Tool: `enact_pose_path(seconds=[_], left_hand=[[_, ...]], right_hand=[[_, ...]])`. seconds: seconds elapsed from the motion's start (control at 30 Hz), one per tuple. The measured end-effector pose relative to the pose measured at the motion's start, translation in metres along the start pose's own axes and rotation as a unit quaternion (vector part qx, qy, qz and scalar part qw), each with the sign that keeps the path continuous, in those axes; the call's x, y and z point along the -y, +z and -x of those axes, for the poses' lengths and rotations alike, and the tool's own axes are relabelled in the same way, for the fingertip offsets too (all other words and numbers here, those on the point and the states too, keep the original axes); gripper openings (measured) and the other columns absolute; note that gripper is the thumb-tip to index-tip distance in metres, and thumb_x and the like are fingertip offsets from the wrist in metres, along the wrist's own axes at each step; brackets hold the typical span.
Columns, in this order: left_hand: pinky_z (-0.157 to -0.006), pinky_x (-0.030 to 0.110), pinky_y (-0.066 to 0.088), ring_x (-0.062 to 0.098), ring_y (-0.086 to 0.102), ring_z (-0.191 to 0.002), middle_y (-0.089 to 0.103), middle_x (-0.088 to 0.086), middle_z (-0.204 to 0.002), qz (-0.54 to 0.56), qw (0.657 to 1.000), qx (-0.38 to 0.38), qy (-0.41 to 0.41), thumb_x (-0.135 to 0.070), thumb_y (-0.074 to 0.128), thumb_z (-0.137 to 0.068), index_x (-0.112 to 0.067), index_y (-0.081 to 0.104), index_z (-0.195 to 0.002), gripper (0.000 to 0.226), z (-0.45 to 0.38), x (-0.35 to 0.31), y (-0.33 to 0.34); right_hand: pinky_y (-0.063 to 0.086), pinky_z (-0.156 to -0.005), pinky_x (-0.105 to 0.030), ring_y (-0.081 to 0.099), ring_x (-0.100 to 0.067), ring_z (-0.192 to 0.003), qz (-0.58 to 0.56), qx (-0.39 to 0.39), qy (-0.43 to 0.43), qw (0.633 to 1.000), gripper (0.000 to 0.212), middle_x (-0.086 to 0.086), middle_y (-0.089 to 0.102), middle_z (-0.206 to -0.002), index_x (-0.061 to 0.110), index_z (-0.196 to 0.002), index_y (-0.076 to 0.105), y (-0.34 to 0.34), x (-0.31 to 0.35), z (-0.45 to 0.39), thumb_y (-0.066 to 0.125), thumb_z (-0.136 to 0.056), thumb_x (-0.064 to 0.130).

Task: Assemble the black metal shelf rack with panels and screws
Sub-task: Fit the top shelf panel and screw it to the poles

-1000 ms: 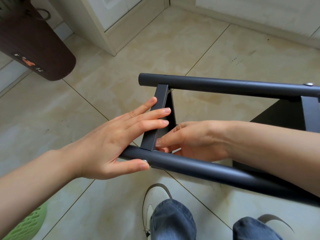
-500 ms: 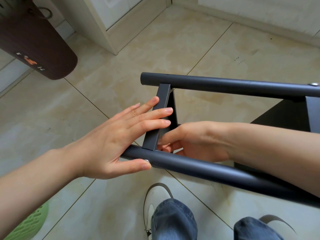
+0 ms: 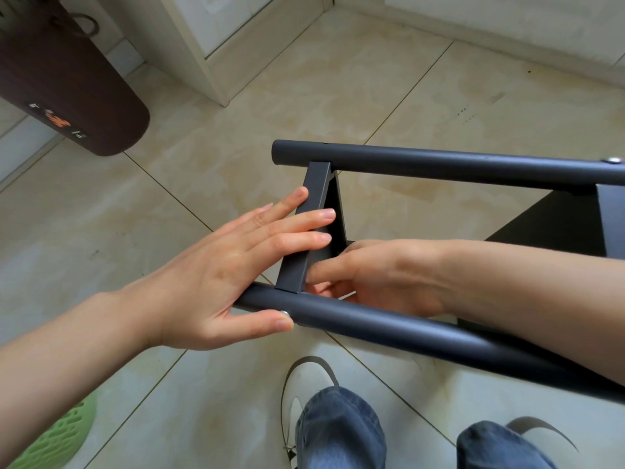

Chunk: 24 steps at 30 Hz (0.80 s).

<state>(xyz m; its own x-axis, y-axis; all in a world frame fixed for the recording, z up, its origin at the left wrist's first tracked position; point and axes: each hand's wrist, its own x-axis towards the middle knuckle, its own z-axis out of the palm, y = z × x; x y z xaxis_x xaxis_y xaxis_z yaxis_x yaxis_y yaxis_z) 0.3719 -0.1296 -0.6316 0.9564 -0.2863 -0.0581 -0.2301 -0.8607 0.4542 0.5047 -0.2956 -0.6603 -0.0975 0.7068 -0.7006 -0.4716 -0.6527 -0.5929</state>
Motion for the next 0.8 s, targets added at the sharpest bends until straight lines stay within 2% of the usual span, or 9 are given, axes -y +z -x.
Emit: enact_pose_path(seconds=[0.17, 0.27, 0.33, 0.43, 0.47, 0.57, 0.7, 0.8], left_hand=[[-0.121, 0.048, 0.022, 0.026, 0.008, -0.156, 0.022, -0.003, -0.166, 0.003, 1.0, -0.002, 0.0, -0.056, 0.048, -0.096, -0.021, 0.033, -0.152, 0.067, 0.0001, 0.0003, -0.0004], [-0.12, 0.048, 0.022, 0.026, 0.008, -0.156, 0.022, -0.002, -0.166, 0.004, 1.0, -0.002, 0.0, -0.054, 0.05, -0.095, -0.02, 0.033, -0.152, 0.068, 0.0001, 0.0005, -0.0002], [-0.12, 0.048, 0.022, 0.026, 0.008, -0.156, 0.022, -0.002, -0.166, 0.004, 1.0, -0.002, 0.001, -0.052, 0.052, -0.094, -0.02, 0.033, -0.152, 0.069, 0.0003, 0.0005, 0.0002], [-0.121, 0.047, 0.022, 0.026, 0.009, -0.156, 0.023, -0.002, -0.166, 0.001, 1.0, -0.003, 0.002, -0.052, 0.052, -0.094, -0.02, 0.033, -0.152, 0.069, 0.0003, 0.0002, 0.0], [-0.121, 0.047, 0.022, 0.026, 0.009, -0.156, 0.023, -0.002, -0.166, -0.001, 1.0, -0.002, 0.003, -0.052, 0.052, -0.094, -0.02, 0.033, -0.152, 0.068, 0.0001, 0.0001, -0.0001], [-0.121, 0.047, 0.022, 0.026, 0.008, -0.156, 0.022, -0.002, -0.166, 0.001, 1.0, -0.001, 0.002, -0.056, 0.048, -0.096, -0.021, 0.033, -0.152, 0.067, -0.0003, -0.0001, -0.0005], [-0.121, 0.047, 0.022, 0.026, 0.008, -0.156, 0.022, -0.002, -0.166, 0.002, 1.0, 0.0, 0.001, -0.055, 0.048, -0.096, -0.021, 0.033, -0.152, 0.068, 0.0002, 0.0002, -0.0004], [-0.12, 0.049, 0.023, 0.026, 0.009, -0.156, 0.023, -0.002, -0.166, 0.003, 1.0, -0.001, 0.0, -0.055, 0.048, -0.096, -0.02, 0.033, -0.152, 0.068, 0.0006, 0.0002, 0.0]], right_hand=[[0.049, -0.068, -0.024, 0.058, -0.01, -0.059, -0.03, 0.033, 0.018, 0.999, 0.03, 0.003, 0.062, -0.065, 0.018, -0.065, 0.068, -0.0067, 0.0029, 0.0018, 0.057, -0.092, 0.019], [0.048, -0.066, -0.023, 0.055, -0.01, -0.058, -0.025, 0.034, 0.021, 0.999, 0.036, 0.004, 0.059, -0.063, 0.019, -0.058, 0.067, -0.0061, 0.0015, 0.0012, 0.058, -0.092, 0.02], [0.047, -0.064, -0.021, 0.052, -0.01, -0.06, -0.014, 0.034, 0.021, 0.999, 0.029, 0.004, 0.055, -0.065, 0.019, -0.065, 0.063, -0.0033, 0.0003, 0.0002, 0.056, -0.093, 0.022], [0.048, -0.069, -0.022, 0.054, -0.01, -0.068, -0.011, 0.032, 0.009, 0.999, 0.008, 0.004, 0.058, -0.071, 0.019, -0.095, 0.063, -0.0028, 0.001, 0.0004, 0.056, -0.094, 0.021], [0.049, -0.07, -0.023, 0.056, -0.01, -0.067, -0.016, 0.033, 0.006, 0.999, 0.008, 0.004, 0.059, -0.071, 0.018, -0.095, 0.064, -0.0042, 0.002, 0.0009, 0.056, -0.094, 0.02], [0.05, -0.066, -0.023, 0.06, -0.01, -0.06, -0.025, 0.033, 0.025, 0.999, 0.018, 0.004, 0.062, -0.065, 0.017, -0.077, 0.067, -0.0075, 0.0048, 0.0026, 0.058, -0.093, 0.02], [0.046, -0.073, -0.026, 0.053, -0.011, -0.062, -0.005, 0.021, 0.029, 0.999, 0.027, 0.005, 0.057, -0.062, 0.019, -0.067, 0.065, -0.0052, 0.0018, -0.0001, 0.058, -0.093, 0.024], [0.047, -0.072, -0.023, 0.051, -0.01, -0.068, 0.003, 0.024, 0.017, 1.0, 0.017, 0.005, 0.055, -0.067, 0.02, -0.079, 0.062, -0.0018, 0.0006, -0.0006, 0.058, -0.094, 0.025]])
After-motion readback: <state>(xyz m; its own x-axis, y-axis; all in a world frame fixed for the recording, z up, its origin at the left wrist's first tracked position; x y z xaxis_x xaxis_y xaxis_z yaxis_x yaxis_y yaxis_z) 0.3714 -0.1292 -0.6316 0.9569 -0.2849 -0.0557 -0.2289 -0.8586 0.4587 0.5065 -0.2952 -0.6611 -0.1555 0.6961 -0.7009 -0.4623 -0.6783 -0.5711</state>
